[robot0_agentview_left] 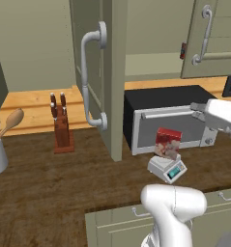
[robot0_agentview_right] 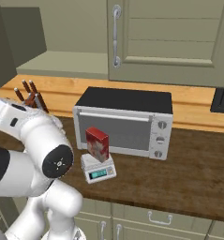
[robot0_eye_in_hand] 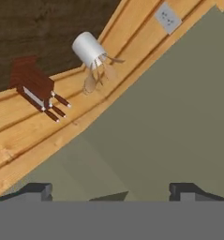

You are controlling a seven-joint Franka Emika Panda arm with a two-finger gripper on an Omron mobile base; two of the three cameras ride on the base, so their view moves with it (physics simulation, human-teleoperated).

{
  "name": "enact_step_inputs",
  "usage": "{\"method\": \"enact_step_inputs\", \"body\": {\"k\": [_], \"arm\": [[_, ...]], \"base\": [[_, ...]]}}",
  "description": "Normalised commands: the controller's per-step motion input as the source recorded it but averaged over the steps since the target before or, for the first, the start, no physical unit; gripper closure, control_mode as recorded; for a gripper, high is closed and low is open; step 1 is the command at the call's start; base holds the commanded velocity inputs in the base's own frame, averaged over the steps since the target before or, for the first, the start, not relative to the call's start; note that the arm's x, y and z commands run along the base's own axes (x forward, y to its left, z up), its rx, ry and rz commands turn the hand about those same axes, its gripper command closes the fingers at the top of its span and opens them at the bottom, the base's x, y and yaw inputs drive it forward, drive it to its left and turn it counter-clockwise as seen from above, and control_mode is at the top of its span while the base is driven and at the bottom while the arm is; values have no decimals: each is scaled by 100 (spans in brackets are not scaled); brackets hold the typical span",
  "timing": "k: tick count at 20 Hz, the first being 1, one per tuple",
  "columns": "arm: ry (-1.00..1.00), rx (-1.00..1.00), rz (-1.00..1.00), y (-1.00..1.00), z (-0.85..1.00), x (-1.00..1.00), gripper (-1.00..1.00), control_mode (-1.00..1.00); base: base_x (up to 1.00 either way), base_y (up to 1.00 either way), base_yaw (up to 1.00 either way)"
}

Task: Pick the cereal and place it on the digital scale for weighing, and close the cabinet.

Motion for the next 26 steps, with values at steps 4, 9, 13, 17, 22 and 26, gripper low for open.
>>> {"method": "enact_step_inputs", "body": {"k": [4,9,13,17,22,26], "arm": [[-37,3,-42,100,-22,-71,-100,-100],[-52,6,-43,100,-34,-79,-100,-100],[-65,2,-37,100,-34,-57,-100,-100],[-66,-2,-30,100,-41,-22,-100,-100],[-52,-13,-21,100,-62,-37,-100,-100],[-41,1,-17,100,-76,-44,-100,-100]], "base": [[0,0,0],[0,0,0],[0,0,0],[0,0,0],[0,0,0],[0,0,0]]}}
